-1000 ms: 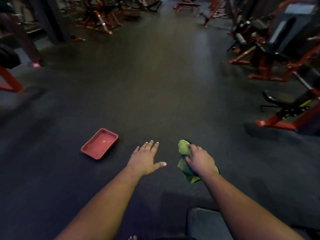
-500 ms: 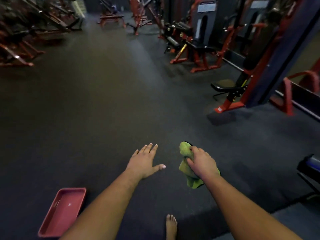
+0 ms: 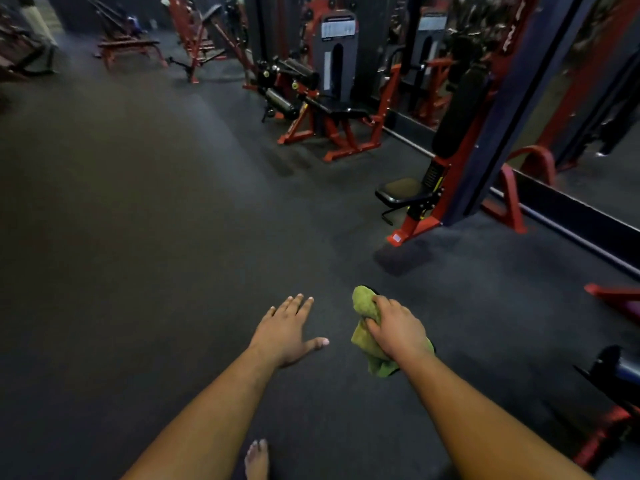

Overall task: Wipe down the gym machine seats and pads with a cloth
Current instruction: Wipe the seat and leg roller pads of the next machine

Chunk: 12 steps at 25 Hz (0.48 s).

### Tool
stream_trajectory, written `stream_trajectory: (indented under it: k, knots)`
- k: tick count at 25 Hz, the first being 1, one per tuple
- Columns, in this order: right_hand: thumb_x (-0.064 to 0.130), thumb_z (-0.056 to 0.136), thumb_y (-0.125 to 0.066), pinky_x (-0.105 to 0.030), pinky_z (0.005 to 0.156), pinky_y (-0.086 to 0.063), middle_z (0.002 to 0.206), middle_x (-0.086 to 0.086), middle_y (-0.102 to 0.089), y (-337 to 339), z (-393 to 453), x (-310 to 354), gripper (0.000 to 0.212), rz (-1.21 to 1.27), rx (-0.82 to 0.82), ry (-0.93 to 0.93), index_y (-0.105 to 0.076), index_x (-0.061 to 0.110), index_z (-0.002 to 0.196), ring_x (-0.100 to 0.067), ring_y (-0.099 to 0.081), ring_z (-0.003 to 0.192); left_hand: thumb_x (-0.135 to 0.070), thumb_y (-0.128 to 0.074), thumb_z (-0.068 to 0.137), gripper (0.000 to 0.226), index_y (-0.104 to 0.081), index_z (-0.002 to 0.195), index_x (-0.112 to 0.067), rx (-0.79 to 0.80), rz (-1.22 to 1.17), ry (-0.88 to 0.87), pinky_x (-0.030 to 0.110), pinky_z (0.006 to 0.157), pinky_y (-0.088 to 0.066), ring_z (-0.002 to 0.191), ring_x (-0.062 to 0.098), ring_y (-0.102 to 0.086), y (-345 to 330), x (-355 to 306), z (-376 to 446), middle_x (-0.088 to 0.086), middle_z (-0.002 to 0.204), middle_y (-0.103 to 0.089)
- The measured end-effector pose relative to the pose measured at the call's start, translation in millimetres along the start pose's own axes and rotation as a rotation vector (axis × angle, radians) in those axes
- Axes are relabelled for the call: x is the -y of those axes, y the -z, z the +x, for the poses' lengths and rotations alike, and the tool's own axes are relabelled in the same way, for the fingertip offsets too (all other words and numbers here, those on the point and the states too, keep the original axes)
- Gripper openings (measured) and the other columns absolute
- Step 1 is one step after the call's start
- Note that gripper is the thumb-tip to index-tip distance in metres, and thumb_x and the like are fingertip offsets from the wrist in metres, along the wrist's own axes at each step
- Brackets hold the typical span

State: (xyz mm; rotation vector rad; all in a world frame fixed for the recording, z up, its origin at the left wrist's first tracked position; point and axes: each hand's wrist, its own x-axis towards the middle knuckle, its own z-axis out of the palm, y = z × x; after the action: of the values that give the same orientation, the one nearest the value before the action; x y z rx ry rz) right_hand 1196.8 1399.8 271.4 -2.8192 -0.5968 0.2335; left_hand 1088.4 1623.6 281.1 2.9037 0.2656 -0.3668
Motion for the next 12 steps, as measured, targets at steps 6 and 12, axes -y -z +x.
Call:
stream_trajectory:
  k: [6, 12]
  knots:
    - [0.049, 0.096, -0.048, -0.043, 0.085, -0.049, 0.125, 0.001, -0.057, -0.9, 117.3, 33.5, 0.041, -0.024, -0.041, -0.187, -0.045, 0.030, 0.132, -0.026, -0.057, 0.115, -0.082, -0.039, 0.086, 0.102, 0.000, 0.161, -0.026, 0.018, 0.028, -0.173, 0.046, 0.125, -0.012, 0.156, 0.019, -0.003, 43.5, 74.0, 153.7, 0.000, 0.170, -0.001]
    - [0.049, 0.096, -0.048, -0.041, 0.084, -0.050, 0.126, 0.002, -0.057, 17.9, 219.8, 40.7, 0.045, 0.013, -0.115, -0.368, -0.045, 0.031, 0.137, -0.025, -0.057, 0.115, -0.082, -0.039, 0.086, 0.102, 0.002, 0.161, -0.027, 0.085, 0.078, -0.319, 0.047, 0.126, -0.011, 0.156, 0.019, -0.001, 96.1, 101.9, 292.4, 0.000, 0.170, 0.000]
